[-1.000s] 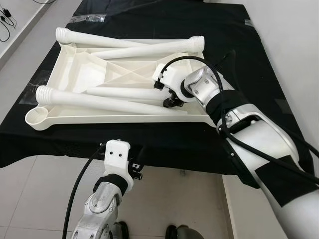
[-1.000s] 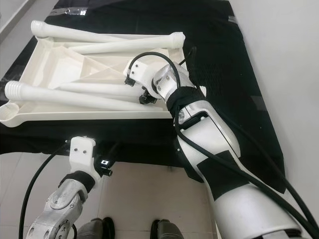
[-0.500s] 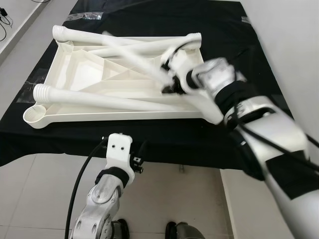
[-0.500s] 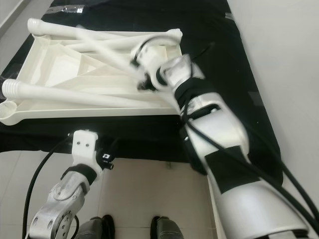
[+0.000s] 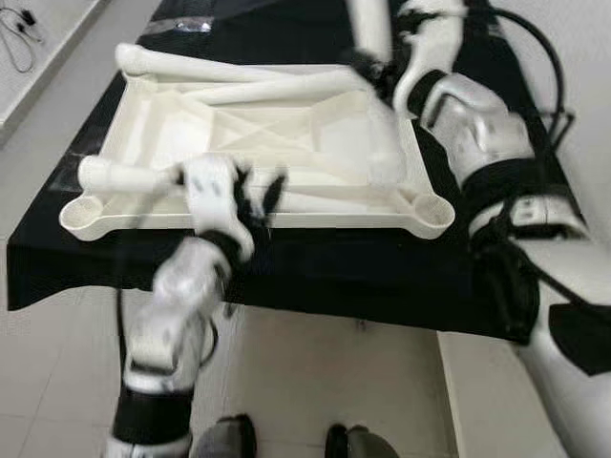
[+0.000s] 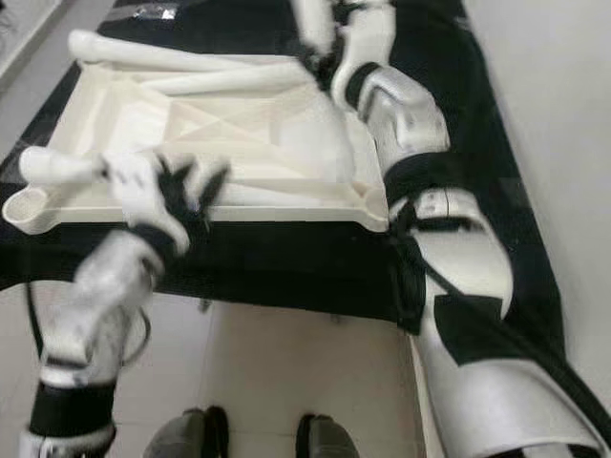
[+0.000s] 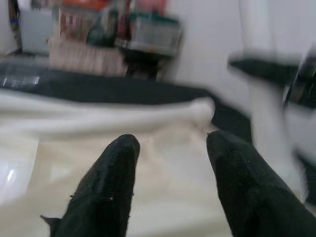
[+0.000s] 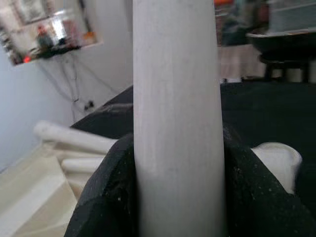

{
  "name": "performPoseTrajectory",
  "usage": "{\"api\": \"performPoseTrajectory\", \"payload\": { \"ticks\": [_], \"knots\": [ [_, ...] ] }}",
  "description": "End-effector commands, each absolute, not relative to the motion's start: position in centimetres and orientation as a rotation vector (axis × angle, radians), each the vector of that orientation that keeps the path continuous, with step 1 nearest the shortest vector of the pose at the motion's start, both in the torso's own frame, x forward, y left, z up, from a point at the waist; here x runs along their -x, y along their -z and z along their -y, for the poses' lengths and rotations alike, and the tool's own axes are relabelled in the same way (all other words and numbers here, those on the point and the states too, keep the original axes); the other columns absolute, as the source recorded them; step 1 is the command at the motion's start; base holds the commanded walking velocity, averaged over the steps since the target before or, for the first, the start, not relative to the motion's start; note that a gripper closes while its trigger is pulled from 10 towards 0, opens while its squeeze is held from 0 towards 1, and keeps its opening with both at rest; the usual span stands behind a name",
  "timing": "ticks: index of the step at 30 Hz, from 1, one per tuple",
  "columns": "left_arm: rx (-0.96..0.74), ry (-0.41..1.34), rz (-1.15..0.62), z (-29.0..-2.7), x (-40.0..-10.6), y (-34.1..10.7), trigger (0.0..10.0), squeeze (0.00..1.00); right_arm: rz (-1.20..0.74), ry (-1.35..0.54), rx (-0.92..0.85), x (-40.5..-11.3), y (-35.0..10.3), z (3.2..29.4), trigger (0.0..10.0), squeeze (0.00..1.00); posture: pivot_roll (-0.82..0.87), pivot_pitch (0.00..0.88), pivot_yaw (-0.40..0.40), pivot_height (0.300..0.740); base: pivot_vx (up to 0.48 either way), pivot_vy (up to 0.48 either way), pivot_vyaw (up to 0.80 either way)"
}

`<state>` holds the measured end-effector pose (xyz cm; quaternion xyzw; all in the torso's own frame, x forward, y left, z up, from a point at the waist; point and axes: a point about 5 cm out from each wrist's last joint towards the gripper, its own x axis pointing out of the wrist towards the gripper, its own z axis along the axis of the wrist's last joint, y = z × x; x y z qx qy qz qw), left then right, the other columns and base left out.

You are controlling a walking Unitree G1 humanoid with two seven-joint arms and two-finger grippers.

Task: Building children table

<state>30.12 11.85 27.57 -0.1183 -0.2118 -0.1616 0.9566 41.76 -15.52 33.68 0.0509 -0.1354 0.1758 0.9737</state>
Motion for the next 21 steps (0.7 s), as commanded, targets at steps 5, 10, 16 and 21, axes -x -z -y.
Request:
{"api": "performPoseTrajectory", "payload": {
  "ticks": [5, 10, 16, 21],
  "knots": [
    [0.352, 0.391, 0.615, -13.0, -30.0, -33.3, 10.0, 1.00, 0.435, -0.413, -0.093, -39.6, -32.4, 15.3, 10.0, 0.00, 0.00, 0.044, 0.027, 0.740, 0.000, 0.000, 0.00],
    [0.368, 0.405, 0.699, -13.4, -30.3, -36.1, 10.0, 1.00, 0.501, -0.535, 0.169, -37.7, -31.5, 12.8, 10.0, 0.00, 0.00, 0.031, 0.040, 0.740, 0.000, 0.000, 0.00],
    [0.392, 0.410, 0.678, -13.7, -31.5, -36.7, 10.0, 1.00, 0.599, -0.674, 0.357, -35.2, -31.4, 9.8, 10.0, 0.00, -0.01, 0.024, 0.054, 0.740, 0.000, 0.000, 0.00],
    [0.420, 0.491, 0.606, -12.9, -32.0, -35.8, 10.0, 1.00, 0.573, -0.736, 0.401, -34.3, -30.4, 8.4, 10.0, 0.00, -0.02, 0.020, 0.061, 0.740, 0.000, 0.000, 0.00]
  ]
}}
